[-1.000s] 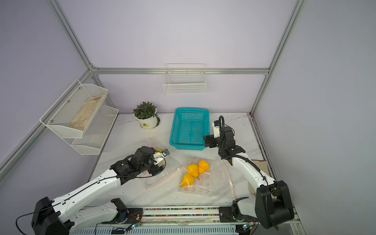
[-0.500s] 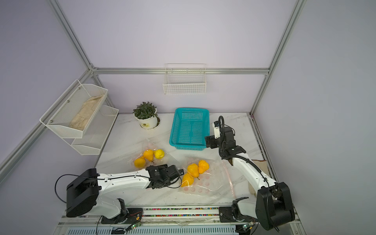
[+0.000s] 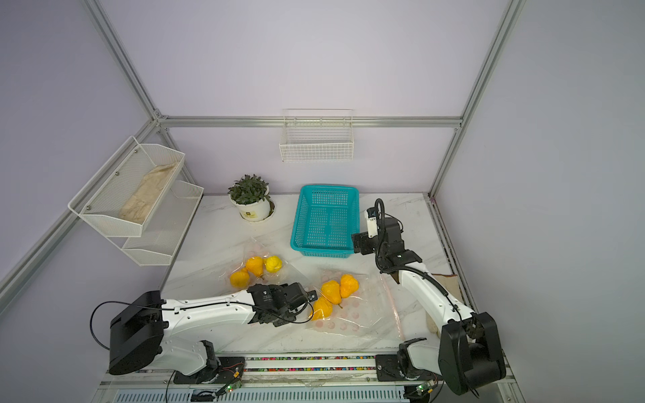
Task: Open the zip-top bag and take out the pear
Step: Pick up the zipper food storage bag at the center of the board.
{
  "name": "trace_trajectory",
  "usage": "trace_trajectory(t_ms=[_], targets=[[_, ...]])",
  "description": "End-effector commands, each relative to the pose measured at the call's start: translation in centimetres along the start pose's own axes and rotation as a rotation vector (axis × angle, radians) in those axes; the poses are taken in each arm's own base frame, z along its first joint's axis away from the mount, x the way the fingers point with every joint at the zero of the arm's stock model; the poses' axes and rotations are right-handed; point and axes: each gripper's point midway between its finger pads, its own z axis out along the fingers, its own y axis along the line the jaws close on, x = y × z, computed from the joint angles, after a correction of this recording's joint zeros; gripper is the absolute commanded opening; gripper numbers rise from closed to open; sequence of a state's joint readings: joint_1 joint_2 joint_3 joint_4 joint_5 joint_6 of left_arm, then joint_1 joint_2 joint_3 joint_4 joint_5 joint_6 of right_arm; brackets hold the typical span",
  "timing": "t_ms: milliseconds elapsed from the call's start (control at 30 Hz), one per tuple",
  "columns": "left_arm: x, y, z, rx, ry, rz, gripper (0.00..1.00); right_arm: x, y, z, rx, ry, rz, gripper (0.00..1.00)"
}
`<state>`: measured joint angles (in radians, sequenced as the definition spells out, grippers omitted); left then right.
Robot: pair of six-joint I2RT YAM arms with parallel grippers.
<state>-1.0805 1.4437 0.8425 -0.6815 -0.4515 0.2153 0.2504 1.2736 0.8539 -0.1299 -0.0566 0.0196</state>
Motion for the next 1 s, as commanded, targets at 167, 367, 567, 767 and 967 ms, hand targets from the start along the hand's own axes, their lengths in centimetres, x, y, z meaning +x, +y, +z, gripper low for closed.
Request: trace_trajectory(t_ms=[167,367,567,767,967], targets=[[1.4,-0.1,2.5,-0.065,0.116,0.061,0.79,-0.1,-0.2,-0.7,0.012,-0.002,-0.007,0.91],[1.7,0.7,2.9,-0.125,0.137,0.081,0.4,-0.5,-1.3,-1.1,0.078,-0.002,0.019,0.89],[2.0,1.9,1.5,-0.108,0.067,0.011,0.11,-1.0,-1.0,-1.9,0.065,0.003,0.009,0.75],[1.9,5.5,-2.7,-0.136,-0.093,-0.11,0.0,-2.0,0.9,-2.8,-0.04,-0.039,0.005,0.71],[2.3,9.7,-8.1,-0.173,-0.313,-0.185,0.0,-4.0,5.1,-4.0,-0.278,-0.126,-0.02,0.66]])
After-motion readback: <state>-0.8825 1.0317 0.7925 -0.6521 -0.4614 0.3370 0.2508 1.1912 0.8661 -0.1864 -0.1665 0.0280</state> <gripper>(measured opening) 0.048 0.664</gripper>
